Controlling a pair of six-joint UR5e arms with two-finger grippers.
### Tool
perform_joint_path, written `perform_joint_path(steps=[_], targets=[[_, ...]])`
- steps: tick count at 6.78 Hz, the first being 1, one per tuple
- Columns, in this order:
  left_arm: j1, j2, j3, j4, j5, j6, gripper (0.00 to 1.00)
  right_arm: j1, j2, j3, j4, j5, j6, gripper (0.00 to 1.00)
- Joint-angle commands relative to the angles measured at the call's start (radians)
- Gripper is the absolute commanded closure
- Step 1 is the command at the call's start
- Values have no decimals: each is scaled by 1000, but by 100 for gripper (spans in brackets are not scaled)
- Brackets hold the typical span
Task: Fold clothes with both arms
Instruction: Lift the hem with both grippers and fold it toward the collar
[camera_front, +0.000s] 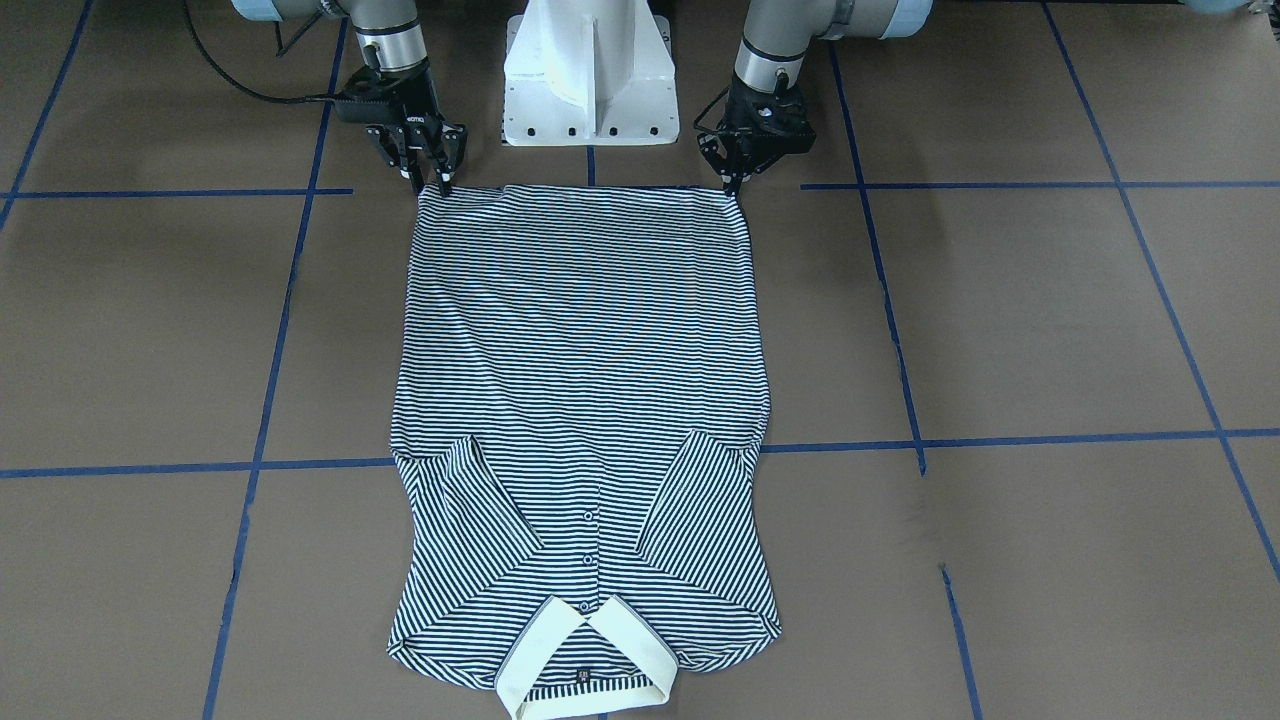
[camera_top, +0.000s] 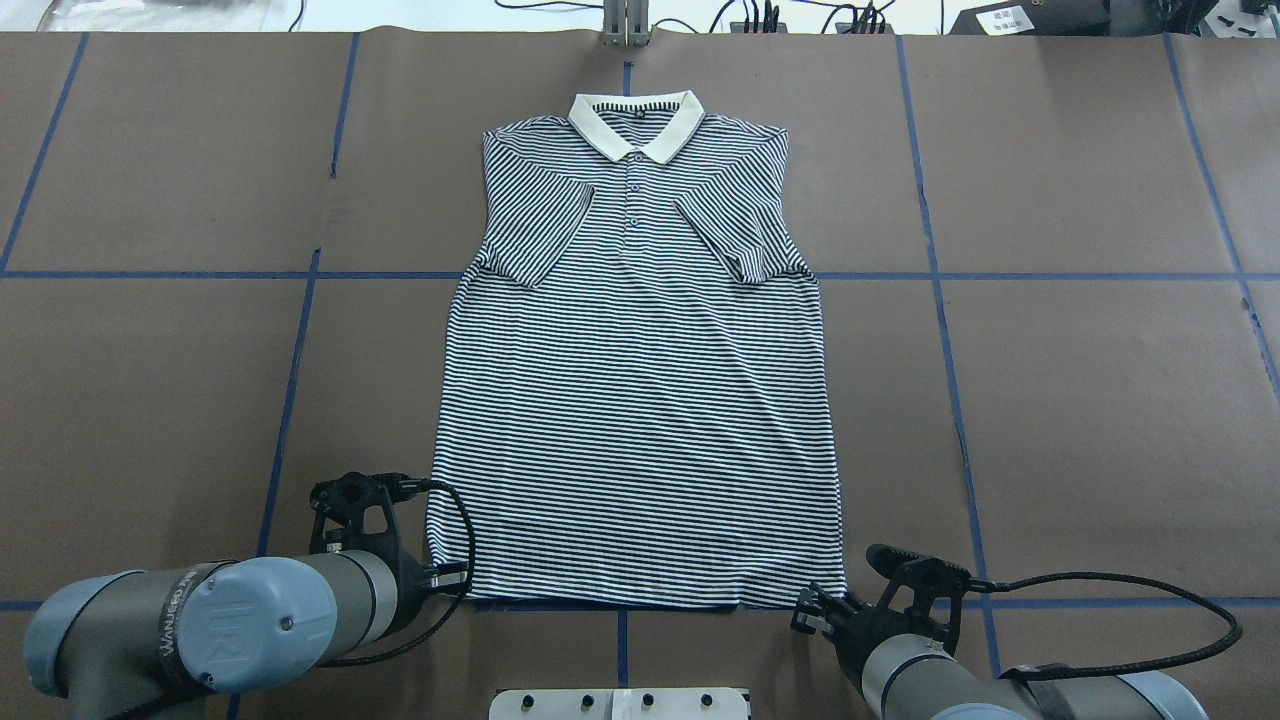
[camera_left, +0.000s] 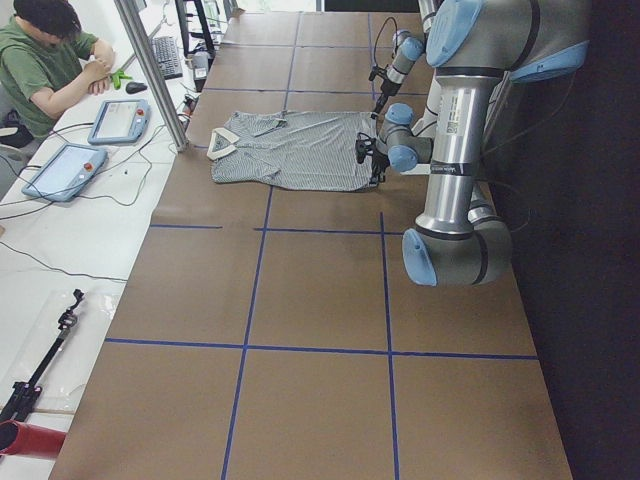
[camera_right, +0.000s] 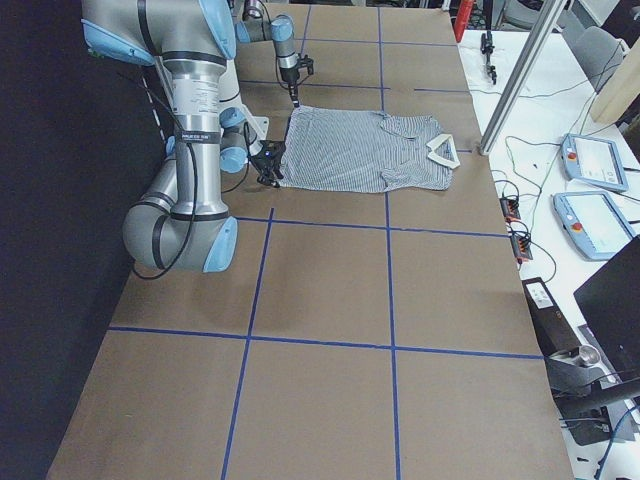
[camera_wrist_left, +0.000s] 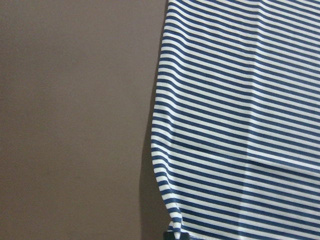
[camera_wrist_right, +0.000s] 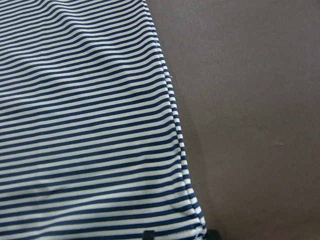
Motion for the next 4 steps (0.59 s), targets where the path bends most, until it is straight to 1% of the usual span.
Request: perform_joint_path(steps=[1, 4], targets=[[0, 0, 0, 0, 0, 0, 100, 10, -4, 9, -1, 0, -4, 100], [-1, 0, 0, -2, 0, 2, 100, 20, -10, 25, -1, 3, -10, 100]])
